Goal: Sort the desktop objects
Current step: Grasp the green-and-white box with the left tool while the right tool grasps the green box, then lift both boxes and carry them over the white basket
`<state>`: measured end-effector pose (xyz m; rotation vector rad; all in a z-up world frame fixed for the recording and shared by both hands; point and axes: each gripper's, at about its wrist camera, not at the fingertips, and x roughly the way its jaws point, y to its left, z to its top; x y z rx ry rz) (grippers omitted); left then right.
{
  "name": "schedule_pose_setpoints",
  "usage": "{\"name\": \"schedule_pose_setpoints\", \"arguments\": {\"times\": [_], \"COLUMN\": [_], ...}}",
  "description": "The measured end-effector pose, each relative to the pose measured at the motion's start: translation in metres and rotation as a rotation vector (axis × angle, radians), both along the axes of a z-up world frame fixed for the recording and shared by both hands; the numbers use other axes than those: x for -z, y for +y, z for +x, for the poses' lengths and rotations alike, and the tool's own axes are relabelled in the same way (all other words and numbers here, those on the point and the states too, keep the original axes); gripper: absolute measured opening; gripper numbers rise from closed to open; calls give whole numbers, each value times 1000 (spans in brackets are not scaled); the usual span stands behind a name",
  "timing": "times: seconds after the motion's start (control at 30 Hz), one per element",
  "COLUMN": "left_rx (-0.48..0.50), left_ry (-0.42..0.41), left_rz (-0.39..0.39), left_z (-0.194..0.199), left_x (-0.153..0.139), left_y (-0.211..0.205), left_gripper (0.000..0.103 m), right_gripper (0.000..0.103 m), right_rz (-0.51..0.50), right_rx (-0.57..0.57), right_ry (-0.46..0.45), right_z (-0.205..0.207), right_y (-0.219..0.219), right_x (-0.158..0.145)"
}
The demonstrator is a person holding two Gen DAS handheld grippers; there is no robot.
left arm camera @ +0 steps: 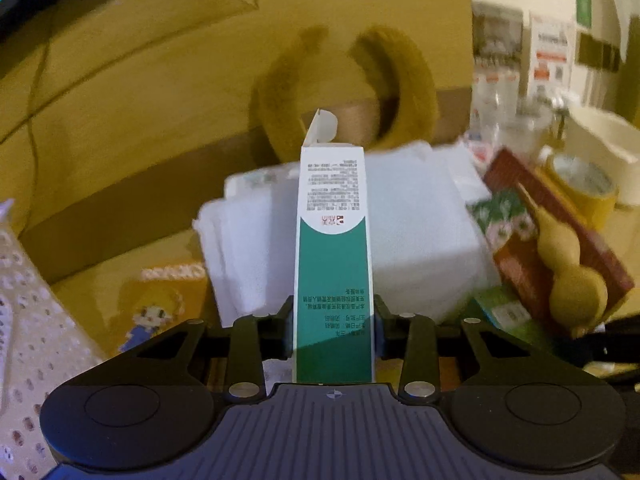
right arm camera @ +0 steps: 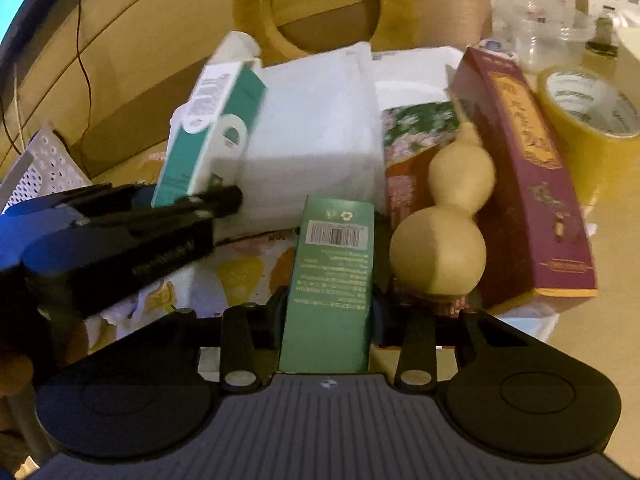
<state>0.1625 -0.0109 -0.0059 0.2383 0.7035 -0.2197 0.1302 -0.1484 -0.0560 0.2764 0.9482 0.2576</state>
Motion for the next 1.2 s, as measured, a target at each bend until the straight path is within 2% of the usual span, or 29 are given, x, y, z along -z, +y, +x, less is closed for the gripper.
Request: {"name": "schedule_pose_setpoints", "arguments": {"times": [0.3,0.5,0.73,0.93,1.2], "left_rx": [2,-51,-141,-229,-377], "left_ry": [-78,-96,-157,-187,-231], "left_rz": [-22,-7,20,36,49], "left_z": [-8,-16,-28,-41,-61], "left_x": [-38,-58,-93,-113,-140], "left_y": [-7,-2,12,28,79], "left_gripper": [35,35,36,36,36], "right_gripper": [43,43,43,43,43], "right_rz": [53,15,-84,-209,-177], "right_rx": [-21,-45,-88,-161,-273], "right_ry": [-42,-109,-236,-383,-509], "right_z": [-22,-21,-13,-16,-18], "right_y": [-14,-11,13,48,89], "right_x": [-27,-58,-97,-125,-168]}}
